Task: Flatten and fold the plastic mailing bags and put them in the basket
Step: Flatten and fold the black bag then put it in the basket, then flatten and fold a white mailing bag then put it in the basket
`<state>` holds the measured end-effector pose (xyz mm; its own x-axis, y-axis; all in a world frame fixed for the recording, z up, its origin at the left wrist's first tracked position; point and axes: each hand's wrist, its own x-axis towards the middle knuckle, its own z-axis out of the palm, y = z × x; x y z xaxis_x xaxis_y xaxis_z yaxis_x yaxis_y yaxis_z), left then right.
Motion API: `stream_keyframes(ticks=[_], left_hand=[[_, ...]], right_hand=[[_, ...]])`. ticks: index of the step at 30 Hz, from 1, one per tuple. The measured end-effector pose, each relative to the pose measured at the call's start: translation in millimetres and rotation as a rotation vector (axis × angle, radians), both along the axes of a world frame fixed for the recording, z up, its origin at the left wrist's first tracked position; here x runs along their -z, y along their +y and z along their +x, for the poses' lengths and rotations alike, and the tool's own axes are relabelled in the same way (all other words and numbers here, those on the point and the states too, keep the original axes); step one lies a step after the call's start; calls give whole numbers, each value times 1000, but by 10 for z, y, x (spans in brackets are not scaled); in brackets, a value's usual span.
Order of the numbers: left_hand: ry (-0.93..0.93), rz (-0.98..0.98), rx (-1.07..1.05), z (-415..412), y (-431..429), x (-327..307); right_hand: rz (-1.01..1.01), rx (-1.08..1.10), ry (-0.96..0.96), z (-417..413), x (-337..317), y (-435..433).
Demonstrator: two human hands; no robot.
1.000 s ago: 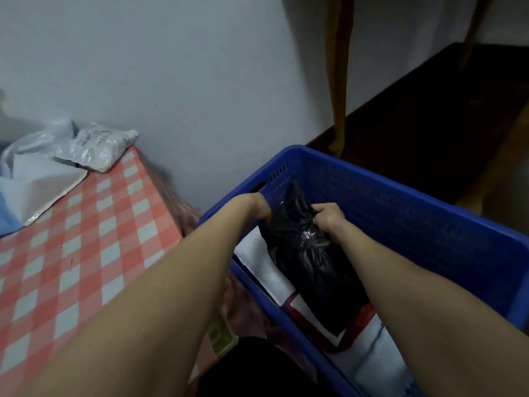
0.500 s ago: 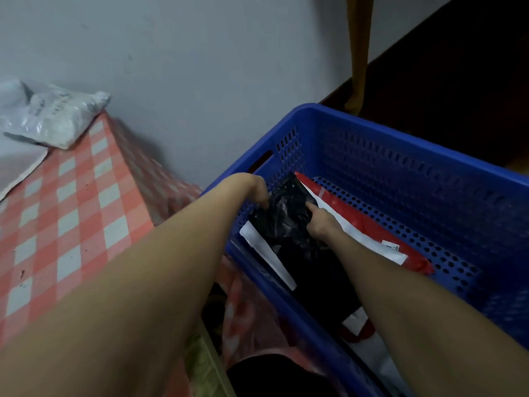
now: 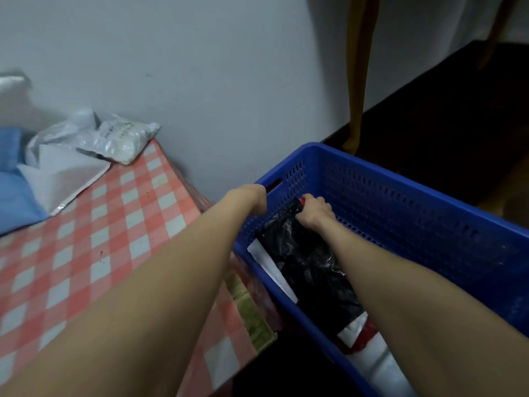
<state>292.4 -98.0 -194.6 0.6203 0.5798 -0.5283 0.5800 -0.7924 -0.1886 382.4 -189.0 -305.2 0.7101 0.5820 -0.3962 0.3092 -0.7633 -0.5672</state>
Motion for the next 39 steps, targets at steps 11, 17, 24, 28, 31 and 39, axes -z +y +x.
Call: stream_keyframes(ticks=[11,17,24,28,31,39], left_hand=[[-378,221,-112,-1021,101,-931],[-458,290,-224,-1865,324,-1183],[-500,356,-349,-2438,785,-1333],[-572,396,-413,-2668,1210,-1487],[-652,462,-457,-2862,1542,-1644],[-841,754,-661,-3308,2172,-1947]], right_hand=[[156,-94,-230,-610,-1518,218],[229,-220,-262,-1266,-2039,534],[314,-329,-271,-1879,-2389,1135],[374,-382,-253,-2128,-2550,1621],[404,-427,-245,-2300,-2655,1968],[538,-522,-96,-2756,-2841,2691]])
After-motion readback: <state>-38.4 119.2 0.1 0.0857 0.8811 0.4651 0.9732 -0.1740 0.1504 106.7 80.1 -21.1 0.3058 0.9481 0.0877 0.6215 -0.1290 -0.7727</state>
